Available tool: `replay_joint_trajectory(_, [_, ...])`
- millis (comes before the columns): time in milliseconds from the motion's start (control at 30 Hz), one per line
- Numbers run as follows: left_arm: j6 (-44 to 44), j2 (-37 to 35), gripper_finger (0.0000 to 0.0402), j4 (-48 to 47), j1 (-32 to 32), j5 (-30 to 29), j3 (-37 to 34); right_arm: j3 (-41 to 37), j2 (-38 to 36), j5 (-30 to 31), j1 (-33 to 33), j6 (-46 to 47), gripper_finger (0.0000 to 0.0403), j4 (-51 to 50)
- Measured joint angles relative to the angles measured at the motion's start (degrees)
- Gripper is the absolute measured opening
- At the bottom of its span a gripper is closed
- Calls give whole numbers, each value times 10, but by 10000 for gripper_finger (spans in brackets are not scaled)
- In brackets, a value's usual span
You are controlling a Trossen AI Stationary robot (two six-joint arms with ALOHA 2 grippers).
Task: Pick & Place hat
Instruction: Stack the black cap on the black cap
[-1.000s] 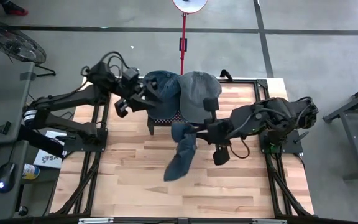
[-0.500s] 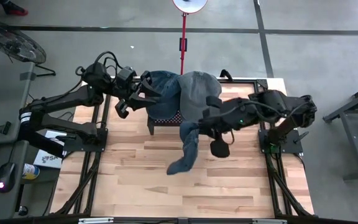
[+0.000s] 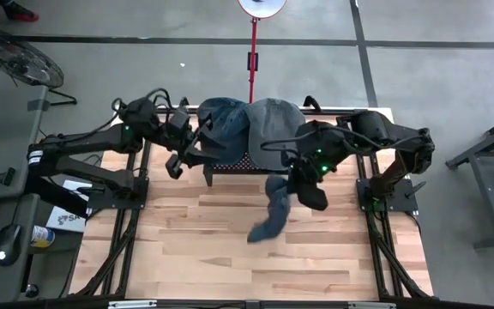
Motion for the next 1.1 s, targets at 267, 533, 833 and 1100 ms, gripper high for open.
replay_joint_trajectory(267, [36, 0, 165, -7, -73, -80, 0, 0, 0, -94, 1, -27, 0, -14])
replay_joint_trajectory(533, [136, 0, 165, -8, -160, -271, 0, 0, 29, -43, -13, 28, 0, -17])
replay_joint_trajectory(833, [241, 2, 165, -12, -262, -462, 0, 0, 79, -74, -19, 35, 0, -17])
replay_joint_trajectory(1100, [249, 3, 165, -72, -293, -507, 0, 0, 88, -64, -38, -4, 0, 25])
